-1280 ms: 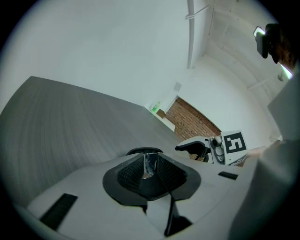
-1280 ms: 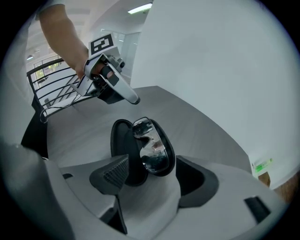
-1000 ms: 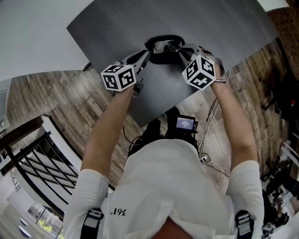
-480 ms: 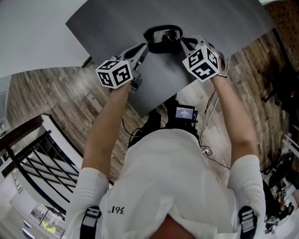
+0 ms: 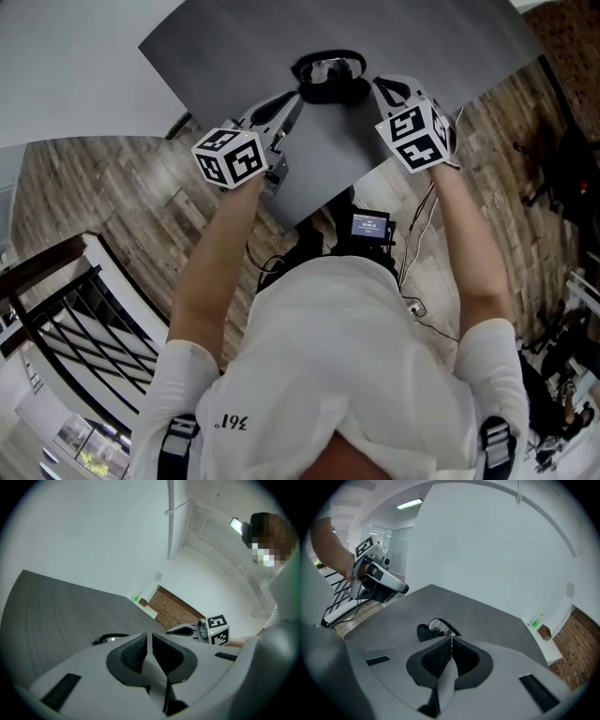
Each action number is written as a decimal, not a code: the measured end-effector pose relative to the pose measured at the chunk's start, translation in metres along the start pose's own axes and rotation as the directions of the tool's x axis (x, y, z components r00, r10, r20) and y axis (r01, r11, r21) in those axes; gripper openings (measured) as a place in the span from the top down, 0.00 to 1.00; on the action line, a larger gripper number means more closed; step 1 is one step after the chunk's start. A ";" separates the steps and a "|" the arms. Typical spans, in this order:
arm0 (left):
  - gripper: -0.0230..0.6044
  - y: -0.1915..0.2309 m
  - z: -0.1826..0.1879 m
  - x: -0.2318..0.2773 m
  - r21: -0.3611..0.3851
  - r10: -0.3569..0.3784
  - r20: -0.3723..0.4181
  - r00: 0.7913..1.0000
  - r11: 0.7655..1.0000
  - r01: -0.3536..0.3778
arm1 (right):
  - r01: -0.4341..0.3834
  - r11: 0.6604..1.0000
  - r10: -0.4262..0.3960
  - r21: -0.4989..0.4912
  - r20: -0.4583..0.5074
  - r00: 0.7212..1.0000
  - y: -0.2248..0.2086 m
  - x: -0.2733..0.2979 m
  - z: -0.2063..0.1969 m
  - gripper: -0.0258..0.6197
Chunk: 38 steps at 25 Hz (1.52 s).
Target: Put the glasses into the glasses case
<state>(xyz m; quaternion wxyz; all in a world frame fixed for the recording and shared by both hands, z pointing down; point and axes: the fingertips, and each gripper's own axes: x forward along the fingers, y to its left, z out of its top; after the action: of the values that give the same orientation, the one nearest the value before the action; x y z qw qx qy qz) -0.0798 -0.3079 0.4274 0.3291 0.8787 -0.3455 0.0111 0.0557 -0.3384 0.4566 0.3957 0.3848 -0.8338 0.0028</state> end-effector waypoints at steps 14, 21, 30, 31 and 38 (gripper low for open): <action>0.92 -0.068 0.002 -0.050 0.022 -0.101 0.049 0.994 0.995 0.100 | 0.110 0.974 -0.145 0.196 0.174 0.974 0.014 -0.083 0.023 0.94; 0.92 -0.096 0.000 -0.074 0.006 -0.119 0.061 0.991 0.993 0.119 | 0.130 0.965 -0.178 0.229 0.202 0.963 0.025 -0.116 0.028 0.94; 0.92 -0.122 -0.006 -0.099 0.028 -0.140 0.051 0.989 0.990 0.139 | 0.088 0.948 -0.164 0.307 0.234 0.958 0.049 -0.153 0.032 0.94; 0.92 -0.123 -0.007 -0.102 0.028 -0.140 0.050 0.989 0.990 0.139 | 0.086 0.948 -0.163 0.307 0.236 0.958 0.051 -0.156 0.033 0.94; 0.92 -0.127 -0.014 -0.118 0.030 -0.127 0.043 0.991 0.992 0.126 | 0.080 0.942 -0.163 0.326 0.236 0.958 0.064 -0.169 0.029 0.94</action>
<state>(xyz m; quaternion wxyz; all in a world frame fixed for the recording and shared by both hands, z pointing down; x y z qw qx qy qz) -0.0887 -0.1604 0.3369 0.3093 0.9034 -0.2961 -0.0246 0.0619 -0.1942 0.3437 0.2163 0.4909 -0.8418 0.0600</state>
